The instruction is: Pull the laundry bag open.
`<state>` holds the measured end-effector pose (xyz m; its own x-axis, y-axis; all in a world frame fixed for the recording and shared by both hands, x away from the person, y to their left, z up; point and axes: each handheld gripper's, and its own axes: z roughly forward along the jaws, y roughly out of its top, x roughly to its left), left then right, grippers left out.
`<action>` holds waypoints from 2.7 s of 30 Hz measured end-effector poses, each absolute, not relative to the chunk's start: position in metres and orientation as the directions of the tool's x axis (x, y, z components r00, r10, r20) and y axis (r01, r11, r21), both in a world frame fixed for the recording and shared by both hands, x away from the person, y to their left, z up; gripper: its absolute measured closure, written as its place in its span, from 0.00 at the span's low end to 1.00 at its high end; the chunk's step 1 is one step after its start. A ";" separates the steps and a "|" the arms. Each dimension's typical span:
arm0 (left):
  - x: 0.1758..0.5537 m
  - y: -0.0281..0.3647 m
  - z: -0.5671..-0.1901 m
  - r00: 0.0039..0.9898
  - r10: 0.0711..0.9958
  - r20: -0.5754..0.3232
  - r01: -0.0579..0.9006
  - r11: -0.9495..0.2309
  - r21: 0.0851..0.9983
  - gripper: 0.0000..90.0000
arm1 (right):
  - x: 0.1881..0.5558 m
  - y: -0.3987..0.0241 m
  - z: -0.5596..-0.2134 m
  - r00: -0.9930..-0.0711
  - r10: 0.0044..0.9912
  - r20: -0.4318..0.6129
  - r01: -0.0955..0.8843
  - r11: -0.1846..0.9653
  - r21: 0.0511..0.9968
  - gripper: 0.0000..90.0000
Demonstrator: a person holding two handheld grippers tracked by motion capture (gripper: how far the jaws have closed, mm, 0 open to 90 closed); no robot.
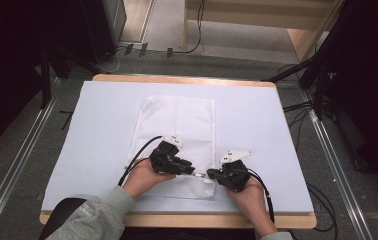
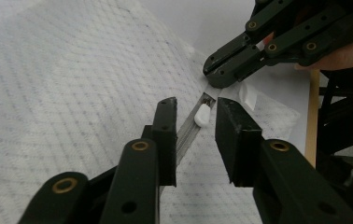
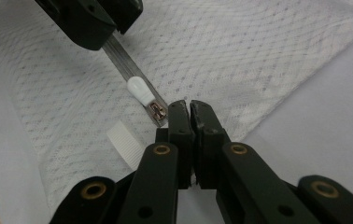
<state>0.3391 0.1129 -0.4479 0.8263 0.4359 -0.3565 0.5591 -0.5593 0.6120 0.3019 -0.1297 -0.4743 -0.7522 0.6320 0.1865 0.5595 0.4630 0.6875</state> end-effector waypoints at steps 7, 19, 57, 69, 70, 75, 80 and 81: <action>0.340 0.102 -0.457 0.825 0.437 -0.360 0.563 -0.578 0.591 0.88 | 0.302 -0.130 -0.474 -0.748 0.636 0.189 0.564 0.459 0.687 0.99; 0.340 0.095 -0.464 0.825 0.428 -0.370 0.565 -0.589 0.578 0.87 | 0.301 -0.130 -0.474 -0.741 0.643 0.196 0.573 0.452 0.684 0.99; 0.348 0.092 -0.471 0.780 0.399 -0.482 0.624 -0.563 0.542 0.98 | 0.299 -0.128 -0.475 -0.769 0.624 0.136 0.520 0.488 0.702 1.00; 0.353 0.105 -0.464 0.763 0.405 -0.504 0.642 -0.564 0.520 0.98 | 0.298 -0.128 -0.475 -0.775 0.617 0.135 0.514 0.492 0.702 1.00; 0.352 0.105 -0.464 0.766 0.407 -0.498 0.639 -0.567 0.520 0.98 | 0.298 -0.128 -0.475 -0.773 0.620 0.136 0.517 0.490 0.701 1.00; 0.351 0.107 -0.462 0.775 0.402 -0.488 0.627 -0.586 0.513 0.98 | 0.298 -0.129 -0.475 -0.774 0.618 0.137 0.515 0.490 0.703 1.00; 0.353 0.113 -0.462 0.767 0.404 -0.498 0.636 -0.580 0.509 0.98 | 0.299 -0.129 -0.475 -0.780 0.611 0.136 0.508 0.491 0.707 1.00; 0.352 0.113 -0.462 0.769 0.406 -0.494 0.634 -0.580 0.511 0.98 | 0.299 -0.129 -0.475 -0.779 0.612 0.136 0.509 0.491 0.707 1.00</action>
